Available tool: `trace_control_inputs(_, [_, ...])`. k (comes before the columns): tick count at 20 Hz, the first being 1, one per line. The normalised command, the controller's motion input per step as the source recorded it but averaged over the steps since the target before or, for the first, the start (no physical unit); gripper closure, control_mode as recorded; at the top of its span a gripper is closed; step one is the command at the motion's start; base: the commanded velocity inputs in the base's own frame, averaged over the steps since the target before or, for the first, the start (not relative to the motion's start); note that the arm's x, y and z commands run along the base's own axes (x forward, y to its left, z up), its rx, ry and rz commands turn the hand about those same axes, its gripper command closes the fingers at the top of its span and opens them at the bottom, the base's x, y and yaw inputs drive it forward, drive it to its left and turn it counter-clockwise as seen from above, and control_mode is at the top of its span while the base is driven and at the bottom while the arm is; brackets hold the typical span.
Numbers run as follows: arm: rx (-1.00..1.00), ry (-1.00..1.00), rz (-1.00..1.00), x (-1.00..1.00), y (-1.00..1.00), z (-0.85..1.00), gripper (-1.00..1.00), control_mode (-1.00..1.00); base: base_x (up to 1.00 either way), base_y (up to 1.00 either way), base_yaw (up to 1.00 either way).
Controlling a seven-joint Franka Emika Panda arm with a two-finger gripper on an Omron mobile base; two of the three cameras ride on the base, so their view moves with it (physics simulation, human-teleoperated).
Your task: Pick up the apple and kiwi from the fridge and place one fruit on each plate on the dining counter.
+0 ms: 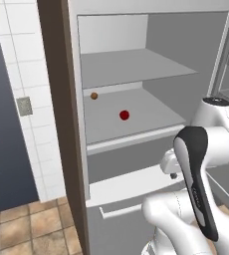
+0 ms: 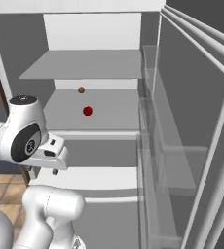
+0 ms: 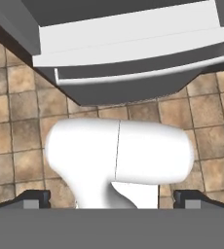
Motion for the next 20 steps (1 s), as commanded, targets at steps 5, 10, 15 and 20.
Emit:
trace_control_inputs(5, [0.0, 0.0, 0.0, 0.0, 0.0, 0.0, -1.0, 1.0, 0.21, -0.01, 0.02])
trace_control_inputs(10, [0.0, 0.0, 0.0, 0.0, 0.0, 0.0, -1.0, 1.0, 0.0, 0.0, 0.0])
trace_control_inputs(15, [0.0, 0.0, 0.0, 0.0, 0.0, 0.0, -1.0, 1.0, 0.0, 0.0, 0.0])
trace_control_inputs(20, [0.0, -0.28, 0.02, 0.05, 0.01, 0.04, -1.0, -1.0, 0.0, 0.0, 0.0])
